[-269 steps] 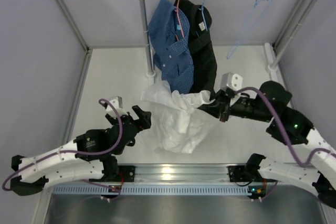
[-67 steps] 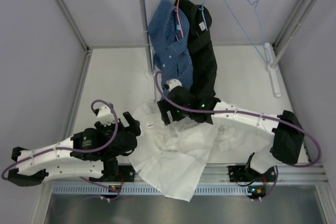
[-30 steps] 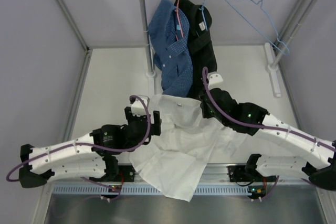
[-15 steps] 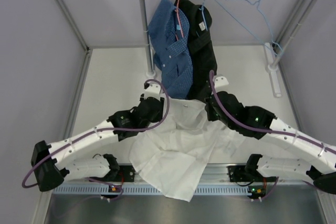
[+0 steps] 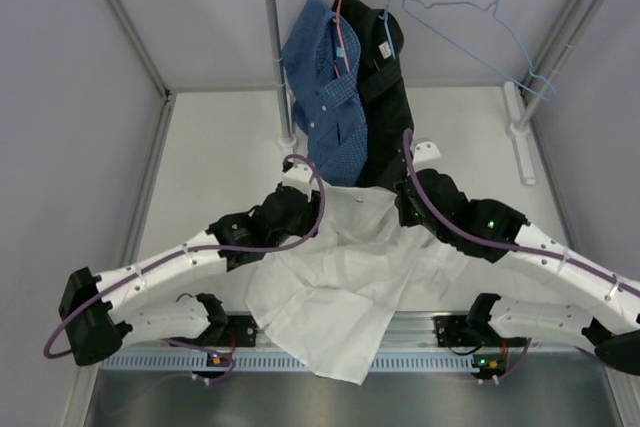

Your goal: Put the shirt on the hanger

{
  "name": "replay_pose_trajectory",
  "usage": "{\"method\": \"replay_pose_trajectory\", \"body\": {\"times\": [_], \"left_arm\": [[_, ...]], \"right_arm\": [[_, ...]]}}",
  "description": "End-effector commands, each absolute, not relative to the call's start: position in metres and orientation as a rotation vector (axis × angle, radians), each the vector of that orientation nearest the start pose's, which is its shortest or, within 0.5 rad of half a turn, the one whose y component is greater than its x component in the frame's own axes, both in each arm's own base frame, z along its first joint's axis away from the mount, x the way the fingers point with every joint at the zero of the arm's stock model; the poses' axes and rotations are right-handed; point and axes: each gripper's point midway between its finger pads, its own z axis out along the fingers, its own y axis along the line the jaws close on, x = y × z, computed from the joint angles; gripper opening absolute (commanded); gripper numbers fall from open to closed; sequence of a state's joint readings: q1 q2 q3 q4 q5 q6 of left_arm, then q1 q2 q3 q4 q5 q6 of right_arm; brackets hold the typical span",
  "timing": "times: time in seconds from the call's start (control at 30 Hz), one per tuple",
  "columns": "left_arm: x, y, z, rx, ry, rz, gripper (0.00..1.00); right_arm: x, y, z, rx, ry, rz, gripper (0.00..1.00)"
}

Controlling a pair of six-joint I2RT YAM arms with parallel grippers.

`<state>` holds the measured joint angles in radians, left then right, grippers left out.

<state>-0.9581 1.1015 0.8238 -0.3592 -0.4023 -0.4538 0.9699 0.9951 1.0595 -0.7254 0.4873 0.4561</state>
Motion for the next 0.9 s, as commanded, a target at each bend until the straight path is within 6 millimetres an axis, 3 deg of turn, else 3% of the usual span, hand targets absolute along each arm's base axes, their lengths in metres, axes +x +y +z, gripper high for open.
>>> {"method": "replay_pose_trajectory", "body": {"times": [0.0, 0.07, 0.33, 0.43, 0.53, 0.73, 0.87], "left_arm": [[0.231, -0.244, 0.203, 0.289, 2.038, -0.501, 0.51], [0.230, -0.248, 0.203, 0.306, 2.040, -0.515, 0.51], [0.238, -0.253, 0.154, 0.303, 2.149, -0.412, 0.44], [0.243, -0.251, 0.145, 0.274, 2.158, -0.374, 0.40], [0.245, -0.253, 0.145, 0.273, 2.155, -0.374, 0.34], [0.244, -0.254, 0.155, 0.270, 2.130, -0.402, 0.00], [0.236, -0.257, 0.177, 0.296, 2.097, -0.482, 0.00]], "right_arm": [[0.216, 0.193, 0.235, -0.291, 2.137, 0.283, 0.00], [0.215, 0.195, 0.238, -0.292, 2.130, 0.309, 0.00], [0.210, 0.198, 0.253, -0.295, 2.102, 0.375, 0.00], [0.210, 0.199, 0.253, -0.298, 2.102, 0.381, 0.00], [0.210, 0.200, 0.249, -0.308, 2.113, 0.377, 0.00], [0.211, 0.196, 0.242, -0.298, 2.123, 0.352, 0.00], [0.215, 0.190, 0.232, -0.285, 2.145, 0.333, 0.00]]}}
